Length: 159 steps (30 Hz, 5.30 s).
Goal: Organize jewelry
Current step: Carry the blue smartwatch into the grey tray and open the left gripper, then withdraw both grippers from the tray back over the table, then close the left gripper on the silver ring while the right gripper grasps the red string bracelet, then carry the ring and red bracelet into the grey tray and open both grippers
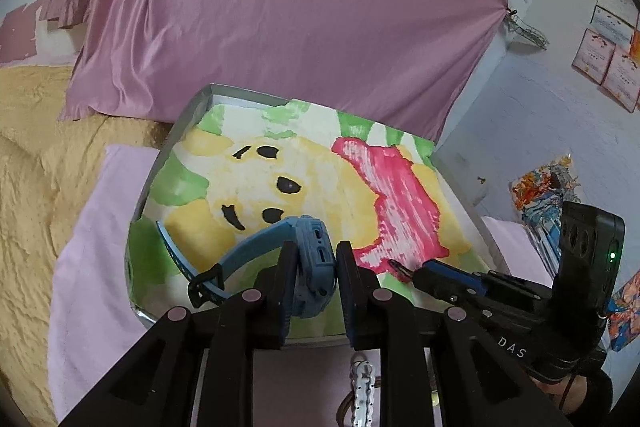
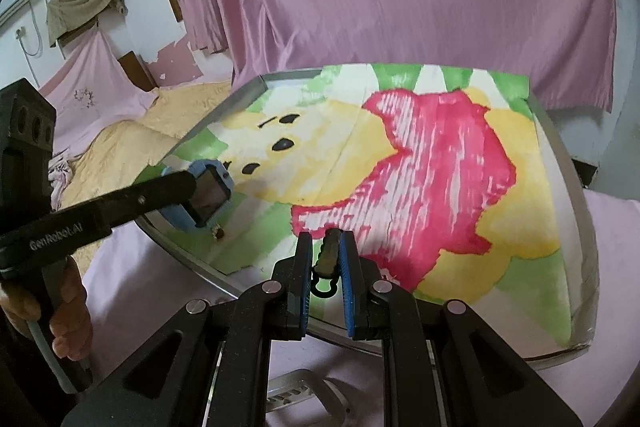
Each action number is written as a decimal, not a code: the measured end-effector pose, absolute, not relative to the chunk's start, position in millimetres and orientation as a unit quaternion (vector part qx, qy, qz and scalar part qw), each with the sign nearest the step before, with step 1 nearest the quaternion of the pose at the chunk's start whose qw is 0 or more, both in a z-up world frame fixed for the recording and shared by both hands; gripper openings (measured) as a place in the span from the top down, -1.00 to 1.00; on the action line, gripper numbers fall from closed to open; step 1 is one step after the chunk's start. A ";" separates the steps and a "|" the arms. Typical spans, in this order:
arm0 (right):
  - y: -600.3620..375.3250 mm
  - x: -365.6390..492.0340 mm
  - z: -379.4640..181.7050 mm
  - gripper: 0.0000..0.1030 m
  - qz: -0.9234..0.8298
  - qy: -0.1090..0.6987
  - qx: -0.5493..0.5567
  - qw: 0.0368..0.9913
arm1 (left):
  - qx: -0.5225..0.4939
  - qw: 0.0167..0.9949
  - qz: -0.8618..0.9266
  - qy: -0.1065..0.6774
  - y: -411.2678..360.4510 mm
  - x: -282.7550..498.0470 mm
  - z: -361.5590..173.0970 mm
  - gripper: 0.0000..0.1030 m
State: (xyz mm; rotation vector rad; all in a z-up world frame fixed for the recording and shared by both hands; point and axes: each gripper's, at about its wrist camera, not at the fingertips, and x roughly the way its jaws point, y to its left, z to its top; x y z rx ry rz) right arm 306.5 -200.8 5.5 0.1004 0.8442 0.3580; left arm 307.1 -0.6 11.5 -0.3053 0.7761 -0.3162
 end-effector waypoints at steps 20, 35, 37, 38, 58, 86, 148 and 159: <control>-234.0 215.6 58.0 -0.51 0.111 0.242 0.071 0.961 | -0.155 0.948 -0.124 0.247 16.3 229.8 43.9 -0.68; -240.4 114.0 67.9 -0.97 0.055 0.116 0.044 0.991 | -0.105 0.976 -0.081 0.172 5.6 148.8 49.6 -0.99; -241.6 104.0 64.2 -0.97 0.051 0.112 0.044 0.991 | -0.094 0.978 -0.075 0.170 3.0 140.9 46.8 -0.99; -242.2 99.7 61.4 -0.97 0.048 0.111 0.043 0.992 | -0.087 0.979 -0.073 0.169 1.5 136.9 44.6 -0.99; -250.8 62.5 10.5 -0.97 0.022 0.175 0.033 0.984 | -0.045 0.969 -0.077 0.229 -8.8 100.9 -1.4 -0.99; -240.5 100.2 -6.6 -0.27 0.062 0.288 0.027 0.955 | -0.035 0.920 -0.134 0.366 -26.3 149.9 -13.5 -0.52; -227.1 76.2 33.4 0.90 0.124 0.228 -0.002 0.966 | -0.020 0.928 -0.206 0.311 -56.6 131.1 19.1 0.63; -238.3 120.4 71.9 0.90 0.104 0.166 -0.014 0.980 | -0.051 0.942 -0.202 0.264 -52.3 186.2 55.3 0.63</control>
